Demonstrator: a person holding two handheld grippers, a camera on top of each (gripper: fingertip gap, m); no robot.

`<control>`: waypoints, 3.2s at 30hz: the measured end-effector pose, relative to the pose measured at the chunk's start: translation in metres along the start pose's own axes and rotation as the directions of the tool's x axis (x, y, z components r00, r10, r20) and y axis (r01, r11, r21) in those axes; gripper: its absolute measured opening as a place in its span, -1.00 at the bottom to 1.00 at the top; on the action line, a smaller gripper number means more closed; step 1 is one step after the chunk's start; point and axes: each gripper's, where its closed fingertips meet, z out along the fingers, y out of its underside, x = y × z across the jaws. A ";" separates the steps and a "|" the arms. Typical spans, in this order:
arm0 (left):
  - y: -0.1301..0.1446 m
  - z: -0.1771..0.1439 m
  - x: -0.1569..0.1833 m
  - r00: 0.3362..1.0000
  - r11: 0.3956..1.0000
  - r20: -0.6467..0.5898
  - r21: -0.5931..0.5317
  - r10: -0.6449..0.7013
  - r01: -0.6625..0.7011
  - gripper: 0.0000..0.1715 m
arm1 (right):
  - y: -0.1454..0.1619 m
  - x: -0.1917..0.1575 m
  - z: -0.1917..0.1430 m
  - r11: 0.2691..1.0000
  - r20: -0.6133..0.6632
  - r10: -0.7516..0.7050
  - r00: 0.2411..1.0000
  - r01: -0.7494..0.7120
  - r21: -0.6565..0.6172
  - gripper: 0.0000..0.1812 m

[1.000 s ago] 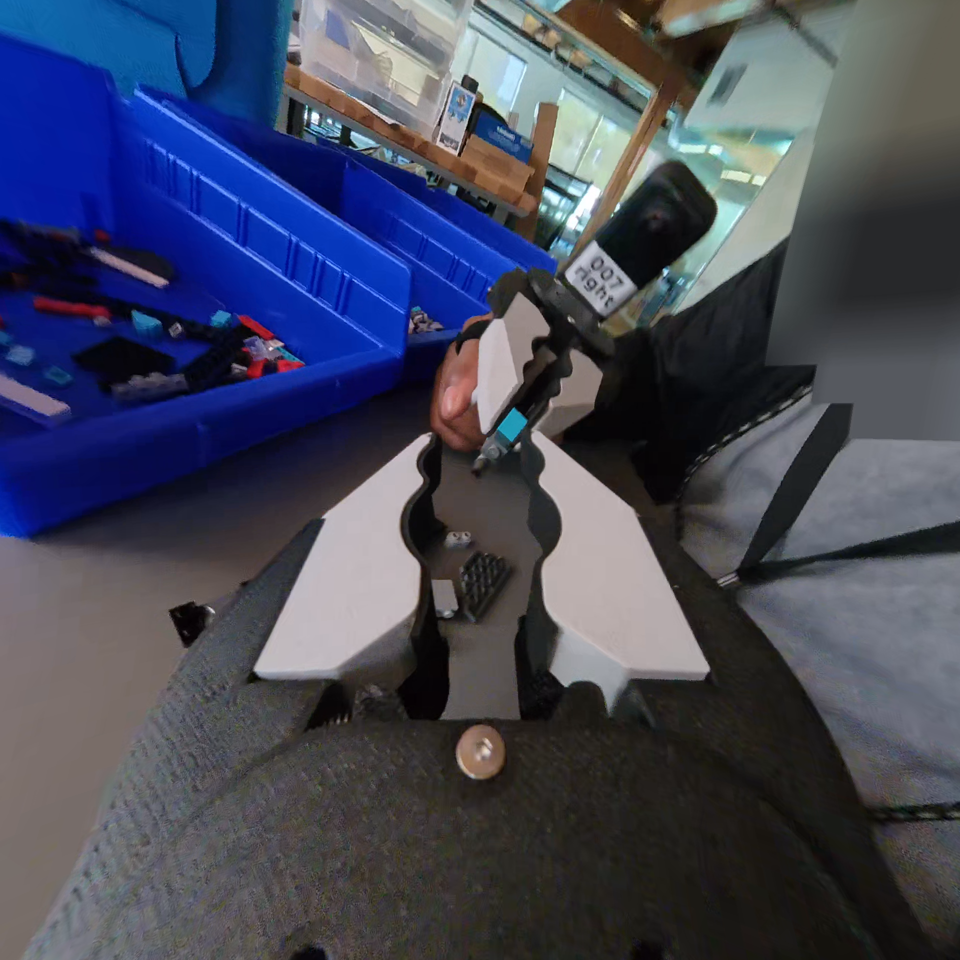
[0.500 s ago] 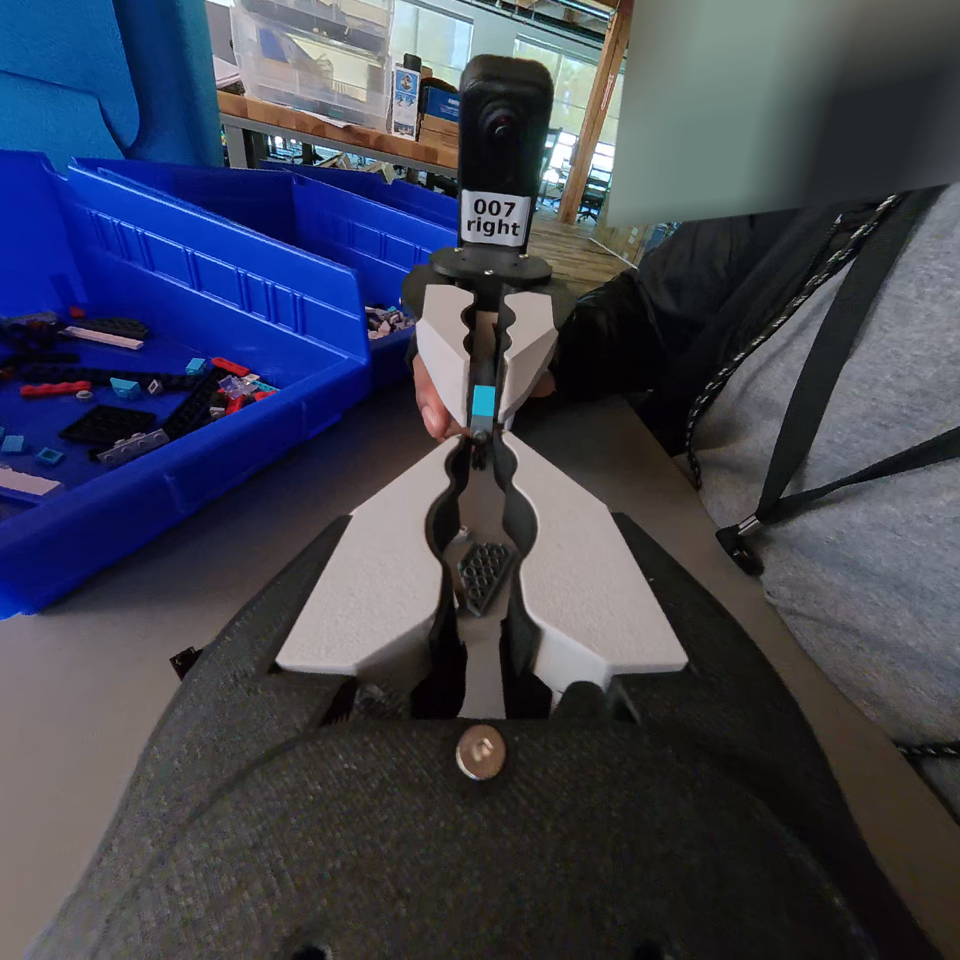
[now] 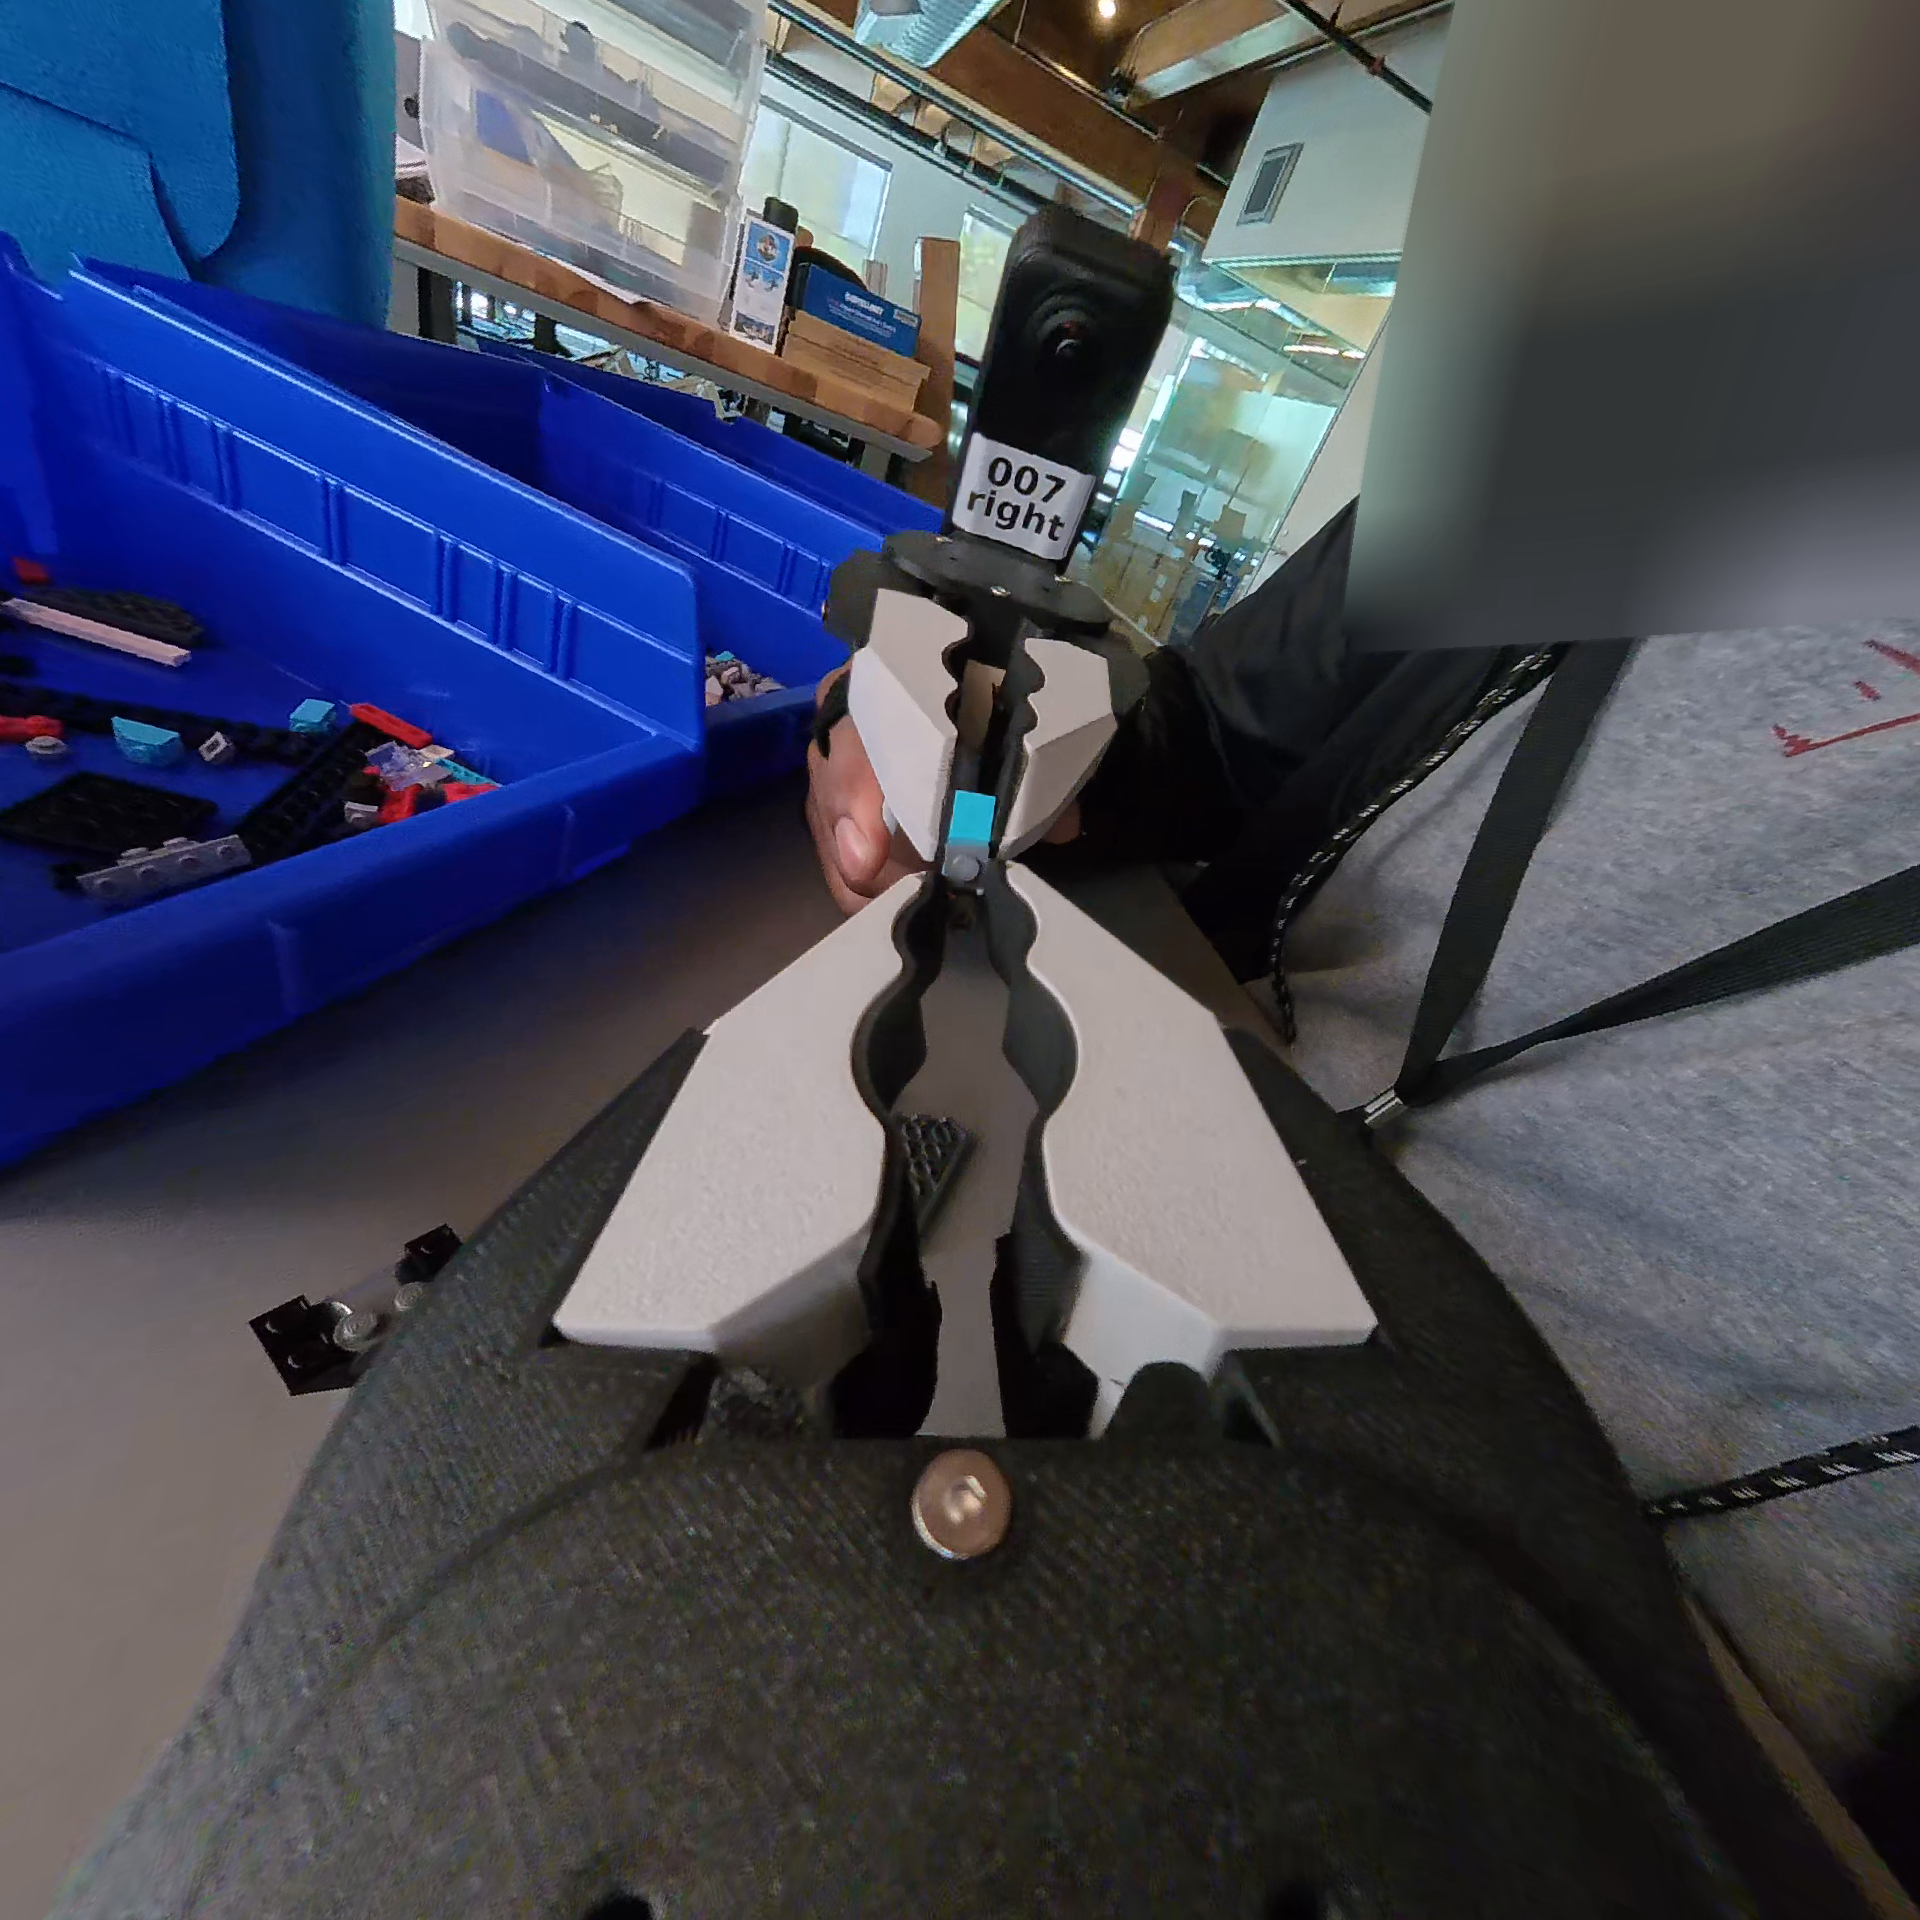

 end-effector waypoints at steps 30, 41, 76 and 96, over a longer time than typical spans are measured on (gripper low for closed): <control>-0.035 -0.046 -0.062 0.852 0.780 -0.007 0.399 -0.523 0.482 -0.90 | -0.041 0.139 -0.076 0.968 -0.785 -0.251 0.567 0.127 -0.217 -0.88; -0.009 -0.035 -0.063 0.859 0.867 0.159 0.205 -0.487 0.454 -0.90 | -0.032 0.128 -0.063 0.965 -0.697 -0.257 0.669 0.137 -0.225 -0.71; 0.055 -0.033 -0.048 0.933 0.897 0.354 -0.387 -0.068 0.212 -0.65 | 0.063 0.025 -0.013 0.882 -0.029 -0.159 0.987 0.128 -0.453 -0.75; 0.068 -0.025 -0.051 0.927 0.880 0.371 -0.422 -0.053 0.219 -0.64 | 0.080 0.028 -0.002 0.859 -0.073 -0.164 0.984 0.105 -0.502 -0.75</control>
